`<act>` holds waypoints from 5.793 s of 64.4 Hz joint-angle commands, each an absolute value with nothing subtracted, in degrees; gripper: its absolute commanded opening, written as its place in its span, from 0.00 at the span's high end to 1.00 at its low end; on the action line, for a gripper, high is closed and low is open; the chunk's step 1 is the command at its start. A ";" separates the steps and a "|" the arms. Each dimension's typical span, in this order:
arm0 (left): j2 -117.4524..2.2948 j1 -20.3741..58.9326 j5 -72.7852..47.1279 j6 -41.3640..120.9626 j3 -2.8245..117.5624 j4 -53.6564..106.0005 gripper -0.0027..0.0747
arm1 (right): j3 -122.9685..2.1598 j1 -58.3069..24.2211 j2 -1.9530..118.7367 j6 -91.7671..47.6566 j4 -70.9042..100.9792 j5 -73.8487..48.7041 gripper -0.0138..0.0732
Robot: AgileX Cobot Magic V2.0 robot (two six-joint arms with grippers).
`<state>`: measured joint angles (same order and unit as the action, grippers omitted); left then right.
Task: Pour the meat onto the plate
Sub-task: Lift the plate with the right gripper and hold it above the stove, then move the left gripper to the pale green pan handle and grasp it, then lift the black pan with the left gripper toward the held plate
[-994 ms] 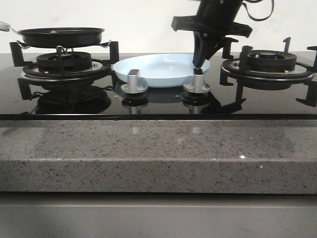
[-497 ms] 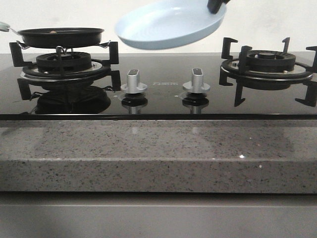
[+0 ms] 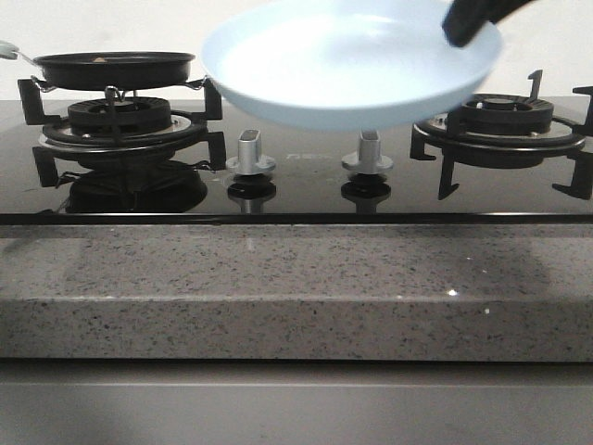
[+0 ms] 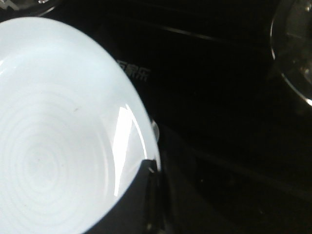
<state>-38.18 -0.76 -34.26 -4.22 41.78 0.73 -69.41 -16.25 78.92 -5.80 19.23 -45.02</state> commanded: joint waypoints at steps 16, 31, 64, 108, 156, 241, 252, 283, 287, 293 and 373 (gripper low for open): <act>-38.52 -0.61 -29.87 -4.21 43.54 0.85 0.89 | -66.64 -16.19 75.82 -6.64 21.14 -40.25 0.92; -38.52 -0.61 -29.87 -4.21 43.54 0.85 0.89 | -66.65 -16.19 75.82 -6.64 21.14 -40.37 0.92; -38.65 -0.61 -25.64 -4.21 43.54 1.24 0.89 | -66.65 -16.19 75.82 -6.64 21.14 -40.37 0.92; -51.62 -0.61 -30.33 -3.45 53.79 0.68 0.27 | -66.65 -16.19 75.82 -6.64 21.14 -40.33 0.92; -76.46 -15.90 -36.90 32.42 64.15 63.94 0.27 | -66.65 -16.14 75.82 -6.64 21.14 -40.32 0.92; -100.33 -15.58 -43.04 37.83 75.05 95.38 0.25 | -66.65 -16.14 75.82 -6.64 21.14 -40.32 0.92; -101.73 -15.58 -44.50 38.38 75.05 96.64 0.40 | -66.65 -16.14 75.82 -6.64 21.14 -40.32 0.92; -103.02 -15.58 -45.47 40.19 75.05 99.75 0.76 | -66.65 -16.14 75.82 -6.64 21.14 -40.32 0.92; -103.02 -15.58 -45.58 40.19 75.05 99.75 0.80 | -66.65 -16.14 75.82 -6.64 21.14 -40.32 0.92; -103.02 -15.58 -45.71 40.27 75.05 99.75 0.87 | -66.65 -16.14 75.82 -6.64 21.14 -40.32 0.92; -73.76 3.18 -45.31 57.25 62.23 102.49 0.99 | -66.65 -16.14 75.82 -6.64 21.14 -40.32 0.92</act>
<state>-75.94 -0.17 -46.13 55.40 60.65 97.49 -65.19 -16.25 78.02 -6.41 19.86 -43.62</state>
